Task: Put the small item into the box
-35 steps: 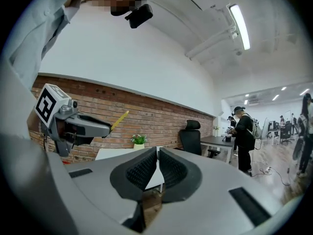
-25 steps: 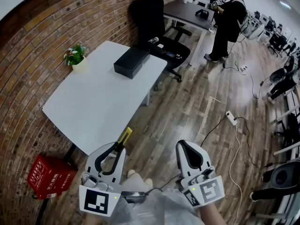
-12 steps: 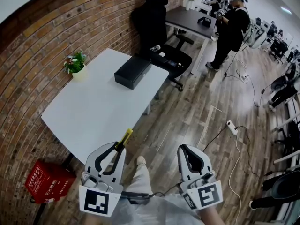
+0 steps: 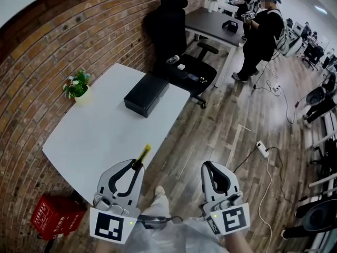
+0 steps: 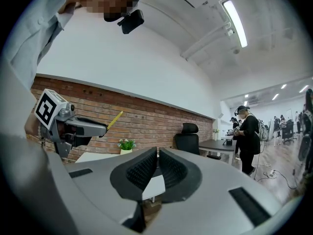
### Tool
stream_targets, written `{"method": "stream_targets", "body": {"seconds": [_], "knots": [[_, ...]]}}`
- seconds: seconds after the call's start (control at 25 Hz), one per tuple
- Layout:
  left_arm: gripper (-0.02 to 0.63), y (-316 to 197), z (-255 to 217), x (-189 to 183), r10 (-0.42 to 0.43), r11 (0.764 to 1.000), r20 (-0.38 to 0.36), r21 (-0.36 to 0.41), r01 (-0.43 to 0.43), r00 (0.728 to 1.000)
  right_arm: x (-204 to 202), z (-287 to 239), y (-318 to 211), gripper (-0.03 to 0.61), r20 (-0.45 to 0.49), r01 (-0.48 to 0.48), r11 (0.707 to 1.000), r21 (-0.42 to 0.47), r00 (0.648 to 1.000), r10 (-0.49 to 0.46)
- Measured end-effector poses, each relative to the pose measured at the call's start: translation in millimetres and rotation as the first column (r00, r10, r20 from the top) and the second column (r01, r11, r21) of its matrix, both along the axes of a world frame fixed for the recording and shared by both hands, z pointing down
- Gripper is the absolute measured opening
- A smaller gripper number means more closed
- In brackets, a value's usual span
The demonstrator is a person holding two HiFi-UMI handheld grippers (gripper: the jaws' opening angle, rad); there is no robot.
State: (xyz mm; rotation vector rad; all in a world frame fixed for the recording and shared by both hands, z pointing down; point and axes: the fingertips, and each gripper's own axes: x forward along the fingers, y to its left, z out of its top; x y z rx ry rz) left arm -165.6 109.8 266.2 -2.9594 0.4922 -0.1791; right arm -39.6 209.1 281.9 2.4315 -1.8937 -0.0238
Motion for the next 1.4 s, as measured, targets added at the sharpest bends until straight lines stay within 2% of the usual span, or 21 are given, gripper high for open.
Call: {"method": "stream_targets", "body": {"seconds": [0.4,0.76,1.4], "knots": [[0.077,-87.9,-3.3,52.2,-0.023,0.998,-0.012,-0.051,0.022,1.000,53.9,-0.5,-86.0,0.046,0.000,0.006,1.000,-0.028,1.000,-0.006],[0.077,-150.4,8.3,74.4,-0.057,0.995,-0.015,-0.081,0.056,0.998,83.5,-0.5,-153.3,0.046,0.024,0.018,1.000,-0.011,1.000,-0.018],[0.077,-181.7,23.5,89.7,-0.056,0.992,0.006,-0.116,0.056,0.998,92.5,16.2,-190.3,0.046,0.008,0.031,0.996,-0.080,0.999,-0.031]]}}
